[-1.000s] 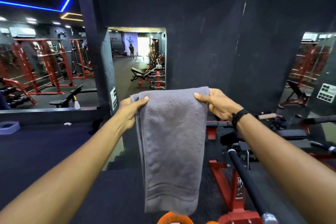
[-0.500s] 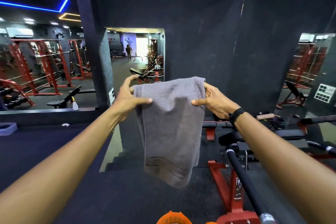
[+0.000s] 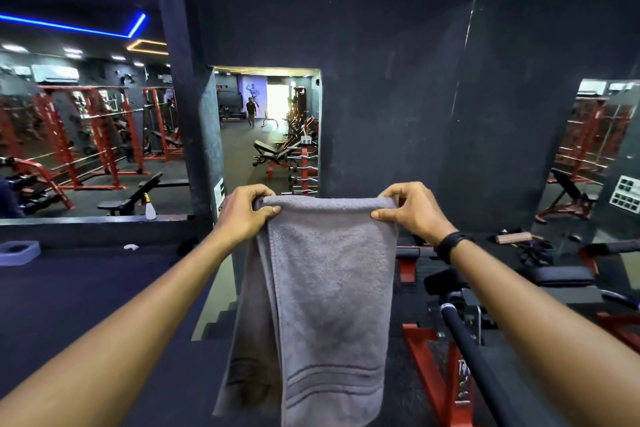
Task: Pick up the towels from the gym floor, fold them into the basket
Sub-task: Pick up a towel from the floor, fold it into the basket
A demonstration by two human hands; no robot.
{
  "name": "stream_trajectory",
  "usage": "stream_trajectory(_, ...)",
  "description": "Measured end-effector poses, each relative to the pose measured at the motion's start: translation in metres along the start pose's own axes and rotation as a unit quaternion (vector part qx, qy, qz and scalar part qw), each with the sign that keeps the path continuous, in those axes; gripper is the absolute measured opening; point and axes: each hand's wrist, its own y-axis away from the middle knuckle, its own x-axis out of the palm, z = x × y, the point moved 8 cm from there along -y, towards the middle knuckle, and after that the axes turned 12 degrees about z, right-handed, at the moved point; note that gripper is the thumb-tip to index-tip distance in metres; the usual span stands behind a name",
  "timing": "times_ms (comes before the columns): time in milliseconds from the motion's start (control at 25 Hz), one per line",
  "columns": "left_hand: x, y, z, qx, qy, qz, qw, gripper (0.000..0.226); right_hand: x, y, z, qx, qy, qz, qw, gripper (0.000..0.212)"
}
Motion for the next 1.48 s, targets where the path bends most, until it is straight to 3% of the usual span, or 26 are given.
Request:
stream_trajectory(160,-0.01,0.002,0.0,-0.001,-0.037,-0.037,0.999,0.006,0.006,0.003,0.008,-0.035,0.048,-0.007,0.998,0.022)
stream_trajectory(320,-0.014,0.005,0.001,-0.008,-0.034,-0.025,0.999,0.004,0.021,-0.004,0.002,-0.074,-0.059,0.066,0.993,0.027)
stream_trajectory(400,-0.012,0.005,0.004,-0.012,-0.045,0.017,0.999,0.004,0.026,-0.005,-0.006,-0.075,-0.099,0.099,0.987,0.028)
stream_trajectory(520,0.014,0.009,0.016,-0.056,-0.076,0.197,0.976,0.006,0.042,0.005,-0.011,-0.047,-0.083,0.205,0.974,0.029)
stream_trajectory(560,0.014,0.006,0.01,-0.043,-0.066,0.211,0.974,0.005,0.039,0.004,-0.005,-0.053,-0.083,0.219,0.971,0.03)
stream_trajectory(600,0.004,-0.002,-0.002,-0.012,-0.028,0.169,0.985,0.002,0.027,-0.001,0.005,-0.07,-0.112,0.191,0.973,0.029)
stream_trajectory(680,-0.025,-0.011,-0.018,0.05,0.168,0.027,0.984,0.015,-0.009,-0.006,0.023,-0.099,-0.268,0.081,0.955,0.027)
stream_trajectory(720,-0.025,-0.016,-0.009,0.049,0.263,0.012,0.964,0.03,-0.014,-0.009,0.023,-0.097,-0.338,0.082,0.932,0.033)
stream_trajectory(800,0.02,-0.01,0.024,-0.041,0.263,0.141,0.954,0.071,0.026,0.009,0.006,-0.024,-0.352,0.194,0.915,0.055)
stream_trajectory(880,0.073,0.023,0.072,-0.147,0.189,0.262,0.935,0.088,0.073,0.03,-0.032,0.069,-0.335,0.252,0.905,0.085)
stream_trajectory(960,0.094,0.037,0.079,-0.185,0.282,0.27,0.902,0.07,0.088,0.032,-0.056,0.115,-0.357,0.222,0.9,0.091)
stream_trajectory(1080,0.089,0.037,0.076,-0.266,0.436,0.167,0.843,0.03,0.086,0.026,-0.06,0.137,-0.425,0.224,0.866,0.066)
stream_trajectory(1200,0.084,0.036,0.09,-0.341,0.436,0.111,0.825,0.024,0.095,0.028,-0.056,0.128,-0.409,0.261,0.865,0.103)
stream_trajectory(1320,0.084,0.039,0.091,-0.341,0.476,0.087,0.806,0.016,0.085,0.016,-0.068,0.105,-0.42,0.156,0.888,0.125)
stream_trajectory(1360,0.085,0.038,0.09,-0.319,0.498,0.093,0.801,0.03,0.082,0.013,-0.066,0.077,-0.42,0.146,0.893,0.128)
stream_trajectory(1400,0.085,0.035,0.088,-0.285,0.507,0.105,0.807,0.065,0.082,0.011,-0.062,0.057,-0.394,0.145,0.906,0.127)
stream_trajectory(1440,0.081,0.03,0.09,-0.248,0.469,0.113,0.84,0.104,0.08,0.009,-0.061,0.046,-0.343,0.143,0.927,0.121)
stream_trajectory(1480,0.077,0.027,0.088,-0.218,0.391,0.127,0.885,0.127,0.077,0.007,-0.06,0.045,-0.288,0.126,0.948,0.112)
